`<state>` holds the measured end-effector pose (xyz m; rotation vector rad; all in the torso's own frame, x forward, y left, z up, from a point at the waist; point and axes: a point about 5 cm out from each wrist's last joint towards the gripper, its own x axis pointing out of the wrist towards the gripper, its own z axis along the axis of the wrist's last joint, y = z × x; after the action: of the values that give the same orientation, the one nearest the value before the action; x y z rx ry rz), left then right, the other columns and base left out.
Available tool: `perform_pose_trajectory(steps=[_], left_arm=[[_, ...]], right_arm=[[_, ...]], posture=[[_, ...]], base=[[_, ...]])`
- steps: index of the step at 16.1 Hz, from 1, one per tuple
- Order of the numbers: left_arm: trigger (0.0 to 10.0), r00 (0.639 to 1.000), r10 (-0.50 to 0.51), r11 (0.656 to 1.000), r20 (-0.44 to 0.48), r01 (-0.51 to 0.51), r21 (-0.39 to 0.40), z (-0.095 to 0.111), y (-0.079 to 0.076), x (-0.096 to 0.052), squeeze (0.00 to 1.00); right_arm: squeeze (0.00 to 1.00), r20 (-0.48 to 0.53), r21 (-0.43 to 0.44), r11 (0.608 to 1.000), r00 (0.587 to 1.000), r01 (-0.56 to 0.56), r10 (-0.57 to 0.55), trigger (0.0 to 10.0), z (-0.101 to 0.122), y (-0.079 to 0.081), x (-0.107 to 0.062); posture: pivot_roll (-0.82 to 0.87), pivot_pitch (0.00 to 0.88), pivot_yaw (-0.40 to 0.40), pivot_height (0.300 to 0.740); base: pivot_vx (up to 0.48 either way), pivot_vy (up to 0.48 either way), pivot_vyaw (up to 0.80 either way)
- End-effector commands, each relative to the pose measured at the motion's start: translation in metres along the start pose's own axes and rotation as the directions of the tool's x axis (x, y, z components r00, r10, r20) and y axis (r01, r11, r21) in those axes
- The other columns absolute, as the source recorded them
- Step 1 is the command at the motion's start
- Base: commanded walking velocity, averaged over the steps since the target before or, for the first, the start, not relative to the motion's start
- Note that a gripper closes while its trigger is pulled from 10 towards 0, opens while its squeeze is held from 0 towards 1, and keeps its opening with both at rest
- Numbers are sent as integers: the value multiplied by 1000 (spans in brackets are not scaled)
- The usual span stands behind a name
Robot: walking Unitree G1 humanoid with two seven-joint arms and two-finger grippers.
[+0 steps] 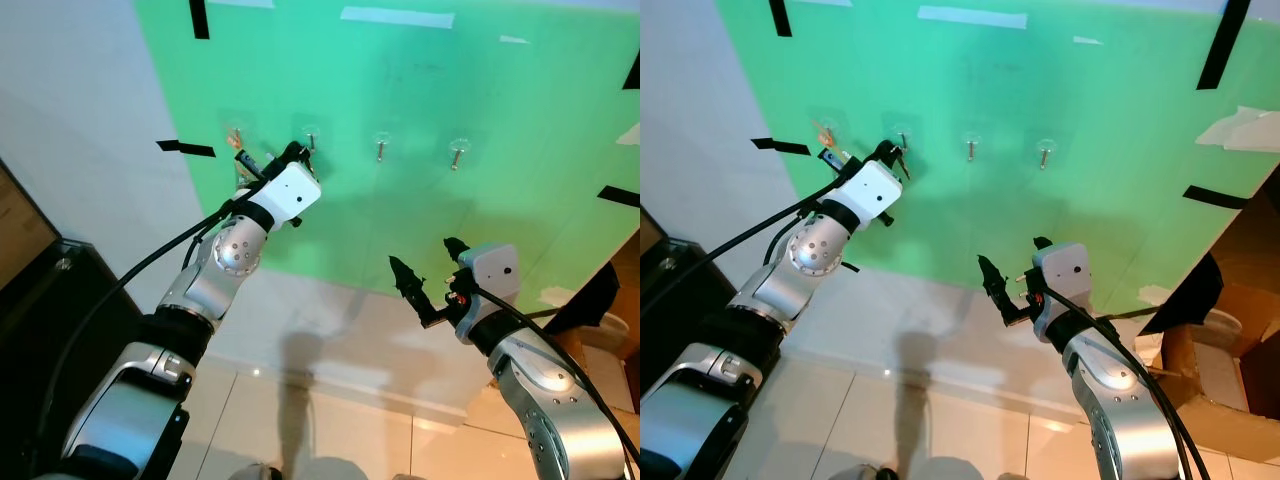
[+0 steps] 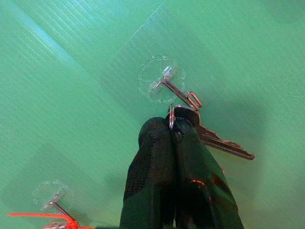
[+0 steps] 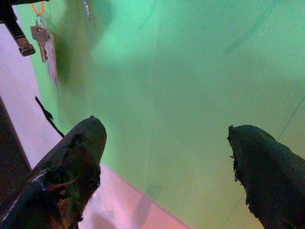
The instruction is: Hang keys on a hook
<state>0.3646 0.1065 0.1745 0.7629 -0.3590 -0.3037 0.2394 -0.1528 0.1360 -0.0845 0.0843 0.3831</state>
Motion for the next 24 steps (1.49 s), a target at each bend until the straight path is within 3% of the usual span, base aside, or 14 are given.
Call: perform_pose_trajectory(steps=[1,8,13,24], left_arm=[[10000,1000,15,1000,25,-16,23,6,4,6,0],[10000,997,27,999,67,-29,26,13,7,10,0],[10000,998,-57,993,23,54,103,4,-3,7,0],[10000,975,-197,962,99,172,214,16,-20,10,0]], right_arm=[[0,15,7,1000,1000,-12,12,10000,3,1,0],[0,10,3,1000,1000,-22,22,10000,3,1,0],[0,6,-1,1000,1000,-24,24,10000,2,2,1],[0,3,-9,1000,1000,-13,13,10000,0,1,1]], posture=[[-237,0,48,740],[-234,0,44,740],[-236,0,47,740],[-238,0,58,740]], base=[[0,0,0],[0,0,0],[0,0,0],[0,0,0]])
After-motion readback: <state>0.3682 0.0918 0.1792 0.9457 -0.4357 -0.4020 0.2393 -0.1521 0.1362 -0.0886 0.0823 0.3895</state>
